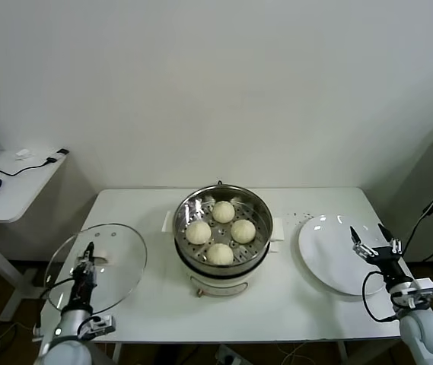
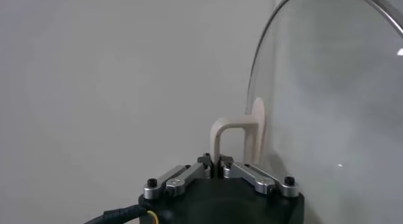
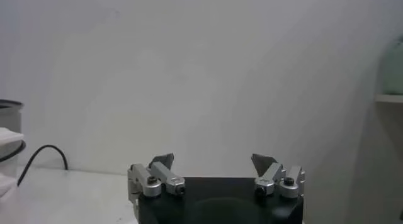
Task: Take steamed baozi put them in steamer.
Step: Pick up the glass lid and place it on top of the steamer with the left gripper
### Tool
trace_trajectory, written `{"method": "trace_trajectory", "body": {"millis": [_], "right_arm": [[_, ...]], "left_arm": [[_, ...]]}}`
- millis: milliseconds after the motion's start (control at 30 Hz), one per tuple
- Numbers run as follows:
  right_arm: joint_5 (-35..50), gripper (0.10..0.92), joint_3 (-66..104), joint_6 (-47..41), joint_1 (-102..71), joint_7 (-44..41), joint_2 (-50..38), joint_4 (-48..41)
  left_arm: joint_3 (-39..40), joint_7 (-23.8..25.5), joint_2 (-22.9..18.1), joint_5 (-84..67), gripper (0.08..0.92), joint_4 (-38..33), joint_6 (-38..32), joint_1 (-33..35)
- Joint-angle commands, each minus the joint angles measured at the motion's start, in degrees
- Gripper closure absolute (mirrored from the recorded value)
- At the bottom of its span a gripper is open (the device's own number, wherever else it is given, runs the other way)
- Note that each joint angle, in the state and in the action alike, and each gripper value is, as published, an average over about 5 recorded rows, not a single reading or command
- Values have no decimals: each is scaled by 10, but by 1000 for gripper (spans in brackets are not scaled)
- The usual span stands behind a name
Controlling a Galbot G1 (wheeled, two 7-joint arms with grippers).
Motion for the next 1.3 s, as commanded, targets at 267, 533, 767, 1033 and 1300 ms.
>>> {"method": "trace_trajectory", "body": {"millis": [267, 533, 767, 1033, 1300], "right_arm": [[-23, 203, -26, 0, 46, 4, 0, -32], [-41, 203, -31, 1, 60, 7, 2, -46], [-50, 203, -28, 2, 64, 8, 2, -55], [-56, 203, -23, 4, 63, 8, 5, -58], [-56, 203, -14, 7, 53, 6, 5, -56]], "left_arm": [[117, 77, 183, -52, 853, -254, 288, 34], [299, 222, 201, -1, 853, -252, 387, -150], [408, 326, 117, 82, 853, -222, 394, -267], [474, 331, -9, 139, 853, -130, 394, -304], [497, 301, -83, 156, 853, -50, 394, -309]]}}
